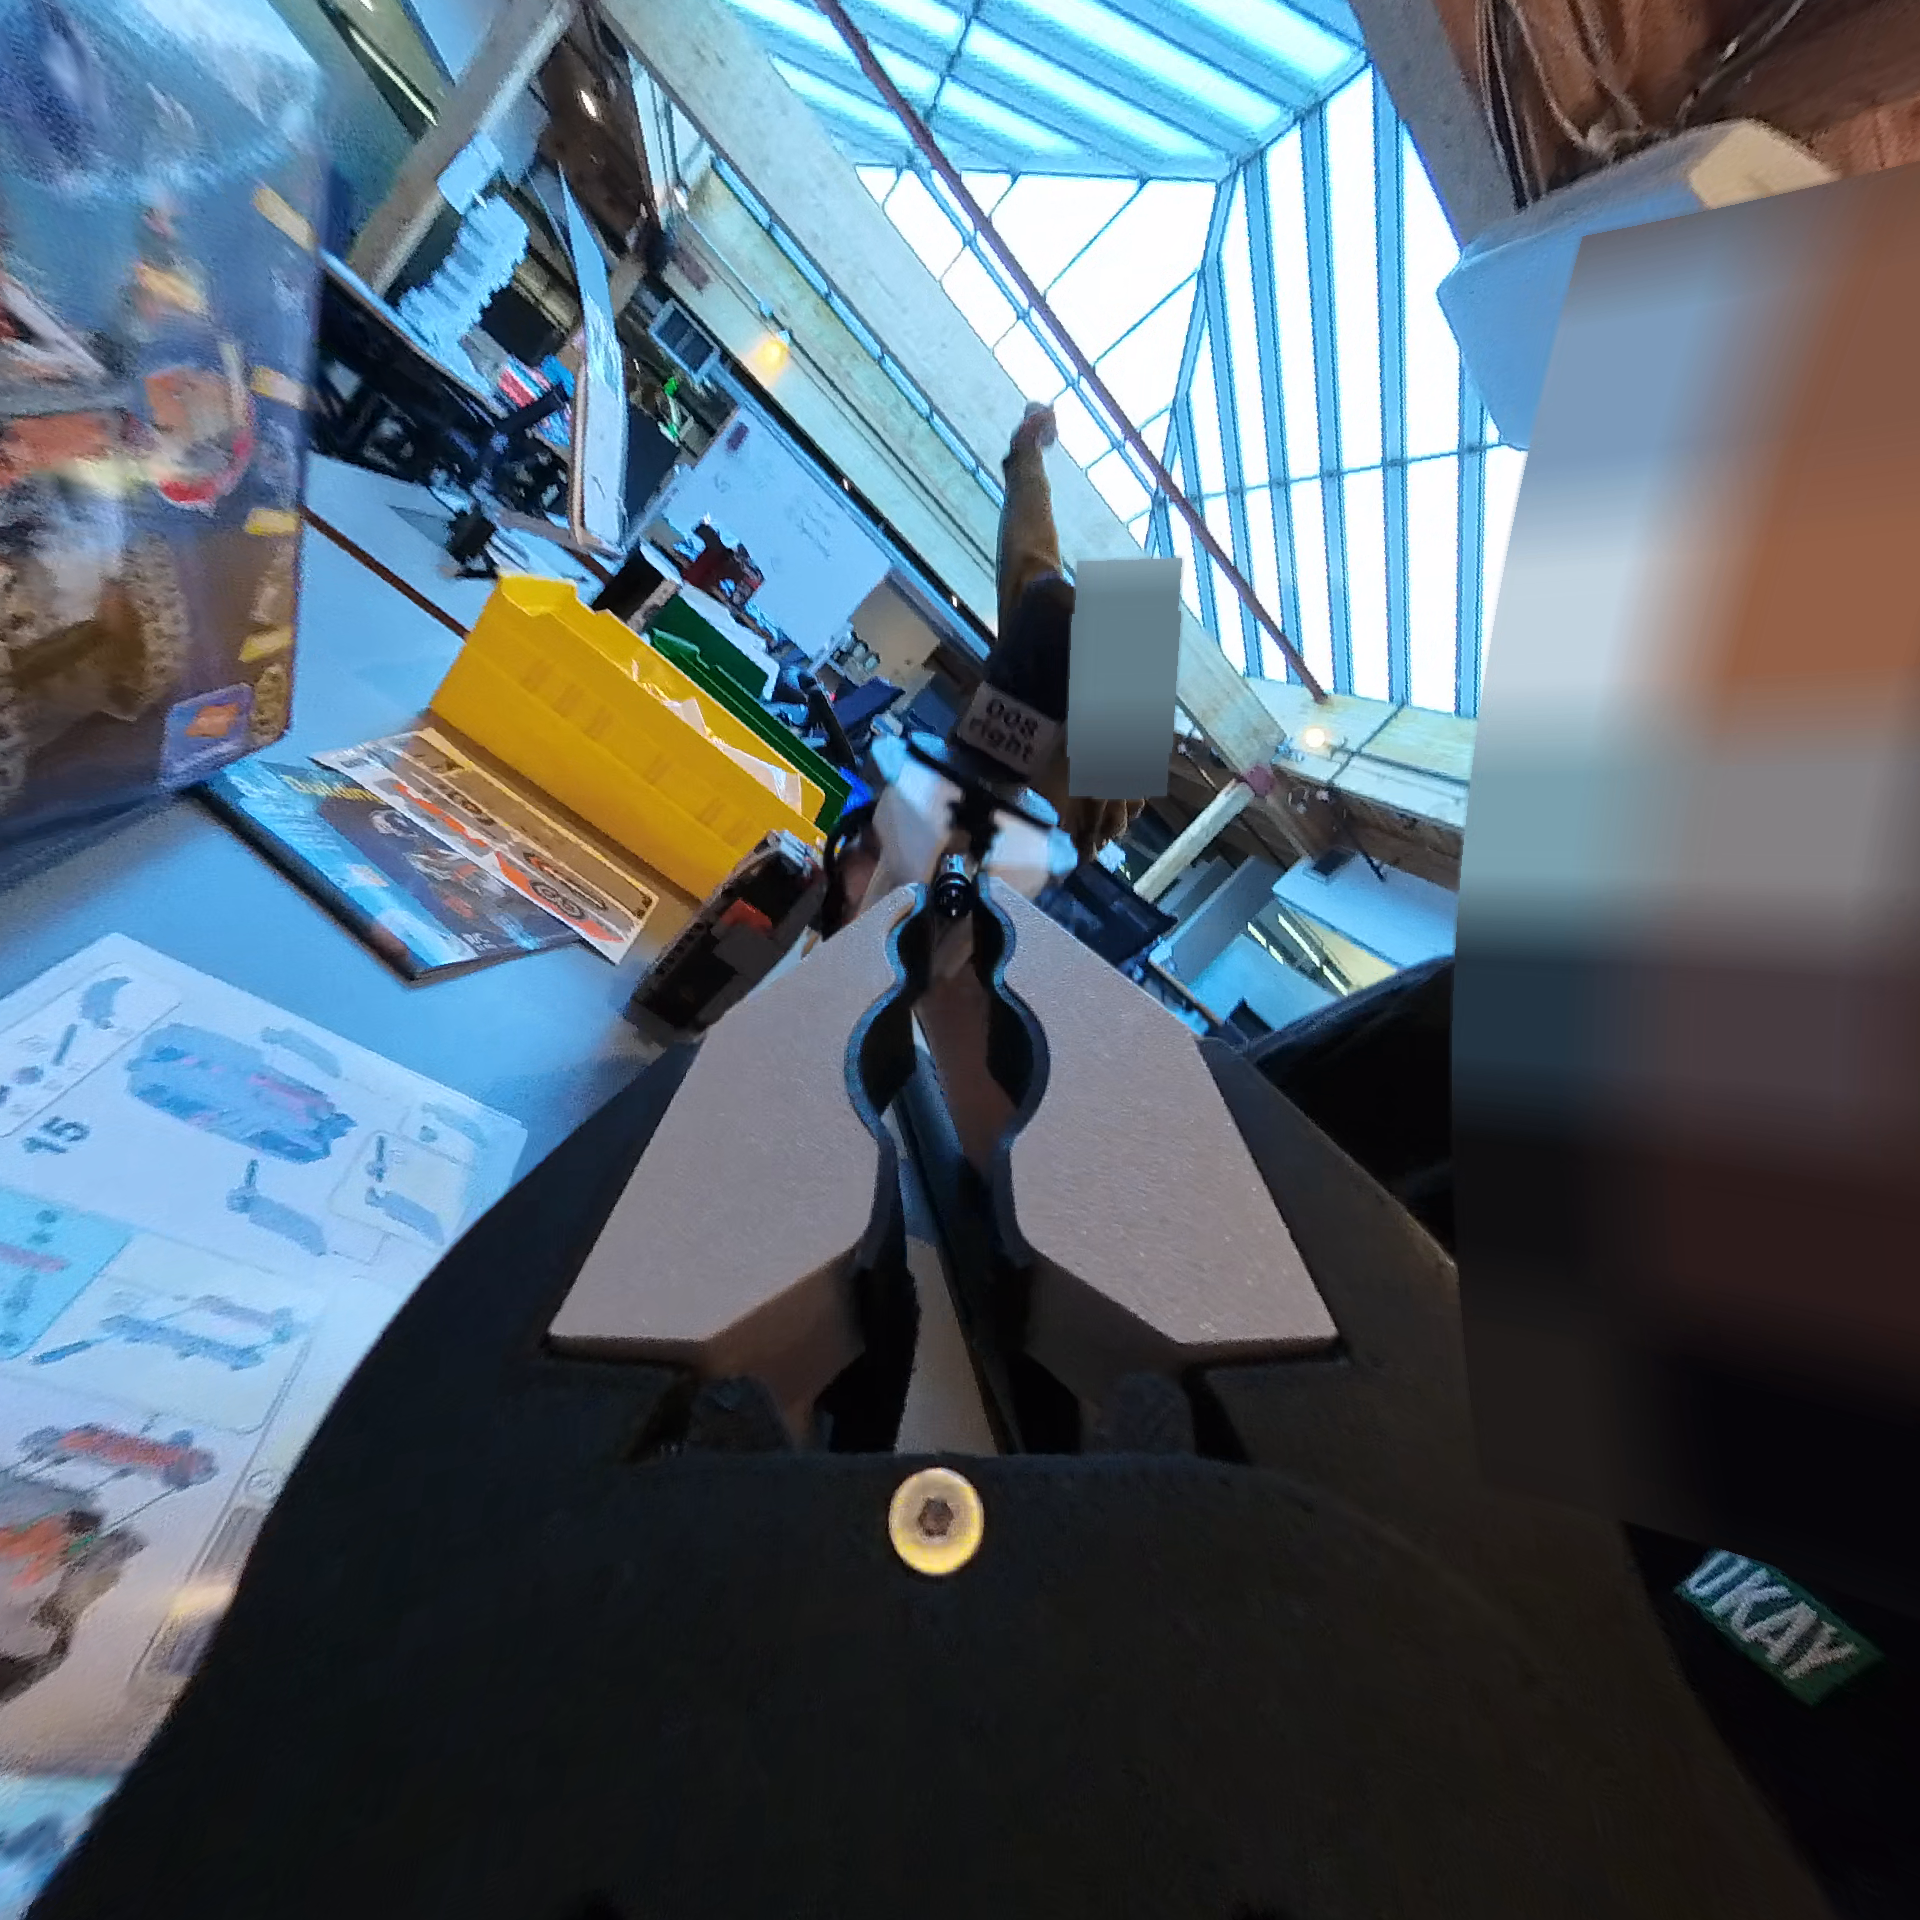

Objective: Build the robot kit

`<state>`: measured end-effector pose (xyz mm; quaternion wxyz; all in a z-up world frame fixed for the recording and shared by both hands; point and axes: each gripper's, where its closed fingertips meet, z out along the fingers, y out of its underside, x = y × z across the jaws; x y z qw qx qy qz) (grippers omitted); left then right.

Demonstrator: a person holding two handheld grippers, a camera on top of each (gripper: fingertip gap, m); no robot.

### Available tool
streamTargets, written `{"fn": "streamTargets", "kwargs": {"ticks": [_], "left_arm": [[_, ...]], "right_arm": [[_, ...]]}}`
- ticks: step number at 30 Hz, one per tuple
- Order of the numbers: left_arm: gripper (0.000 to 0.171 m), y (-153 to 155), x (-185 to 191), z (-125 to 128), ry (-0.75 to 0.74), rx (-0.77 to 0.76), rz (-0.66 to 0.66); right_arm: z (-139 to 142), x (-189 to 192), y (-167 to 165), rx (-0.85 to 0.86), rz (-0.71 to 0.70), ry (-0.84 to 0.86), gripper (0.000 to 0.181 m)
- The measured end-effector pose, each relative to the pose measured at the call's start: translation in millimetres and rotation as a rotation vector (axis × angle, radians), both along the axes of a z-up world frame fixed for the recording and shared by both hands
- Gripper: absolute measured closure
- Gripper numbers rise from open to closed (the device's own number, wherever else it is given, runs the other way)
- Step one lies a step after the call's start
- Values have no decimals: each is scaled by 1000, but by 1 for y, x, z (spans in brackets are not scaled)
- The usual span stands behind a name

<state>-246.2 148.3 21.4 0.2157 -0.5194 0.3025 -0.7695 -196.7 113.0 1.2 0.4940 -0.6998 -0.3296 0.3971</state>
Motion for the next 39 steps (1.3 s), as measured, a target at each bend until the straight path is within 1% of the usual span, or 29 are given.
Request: {"fn": "streamTargets", "kwargs": {"ticks": [2, 4, 10, 12, 17, 21, 26, 30, 39], "left_arm": [[169, -12, 13, 1, 13, 32, -32], [169, -21, 23, 8, -7, 73, -38], [169, -41, 42, 30, -72, 135, -22], [169, -45, 46, 31, -64, 158, -22], [169, -46, 53, 27, -38, 176, -1], [169, -46, 59, 18, -2, 175, -11], [169, -46, 62, 16, -13, 133, -37], [169, -45, 64, 17, -23, 124, -28], [169, -47, 65, 15, -14, 140, -36]], "right_arm": [[24, 10, -3, 39, 2, 129, 176], [35, 16, -8, 36, 34, 207, 176], [42, 24, -16, -8, 106, 329, 176], [42, 24, -15, -22, 113, 354, 176], [40, 20, -13, -26, 107, 348, 176], [40, 19, -13, -26, 104, 354, 176], [39, 19, -12, -29, 104, 352, 176], [39, 21, -11, -28, 99, 360, 176], [38, 23, -8, -14, 80, 344, 177]]}}
